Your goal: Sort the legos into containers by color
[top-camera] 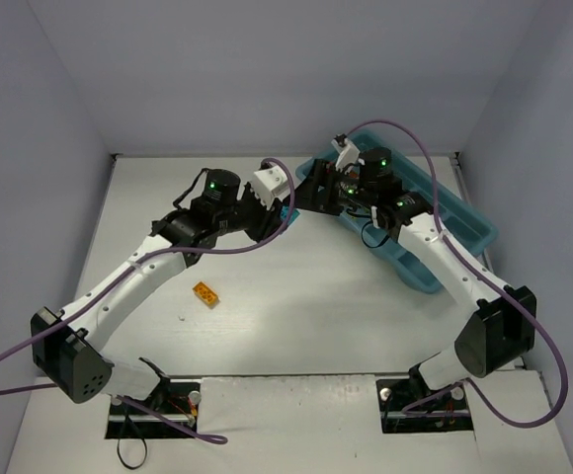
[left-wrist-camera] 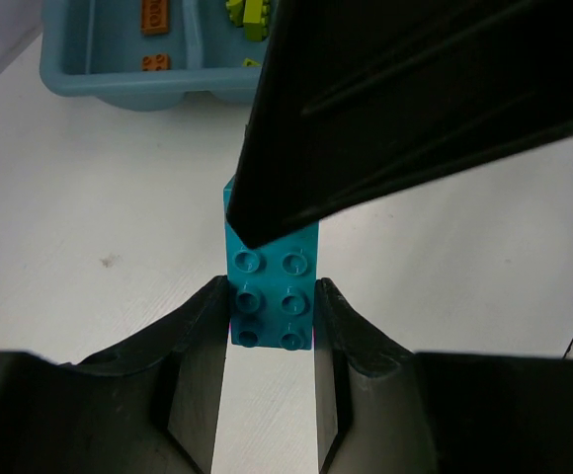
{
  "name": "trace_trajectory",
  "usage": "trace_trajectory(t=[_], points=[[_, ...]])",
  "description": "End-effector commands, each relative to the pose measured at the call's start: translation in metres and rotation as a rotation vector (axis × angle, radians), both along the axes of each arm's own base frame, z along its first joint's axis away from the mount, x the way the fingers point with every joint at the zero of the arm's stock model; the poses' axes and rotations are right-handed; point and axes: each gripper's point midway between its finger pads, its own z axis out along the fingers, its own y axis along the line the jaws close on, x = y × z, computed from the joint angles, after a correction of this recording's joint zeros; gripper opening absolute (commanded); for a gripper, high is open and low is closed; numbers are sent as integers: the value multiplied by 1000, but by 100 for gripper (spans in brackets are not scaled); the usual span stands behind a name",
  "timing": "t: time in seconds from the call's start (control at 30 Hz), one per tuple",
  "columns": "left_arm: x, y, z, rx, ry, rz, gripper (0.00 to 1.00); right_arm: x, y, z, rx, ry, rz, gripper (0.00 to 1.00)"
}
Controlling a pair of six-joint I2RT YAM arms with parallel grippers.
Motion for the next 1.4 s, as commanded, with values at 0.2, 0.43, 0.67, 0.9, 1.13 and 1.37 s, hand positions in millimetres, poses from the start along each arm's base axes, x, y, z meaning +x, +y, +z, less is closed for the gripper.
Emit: trace_trajectory(t=[0.2,0.43,0.67,0.9,1.13,1.37], points=[[11,-2,30,-23,-98,13,0,-10,24,20,44,-85,85,54],[9,-3,29,-25,-97,6,5,-7,24,4,13,-65,81,10],[11,2,23,-12,-91,34,54,7,10,-11,-67,-82,21,0],[21,20,12,-2,-72,175,74,52,-60,-34,-241,-129,-220,0],[24,65,-12,18,44,430,80,94,-202,-77,-522,-56,-655,0],[19,140,-37,58,137,735,85,109,-307,-99,-653,38,-951,0]])
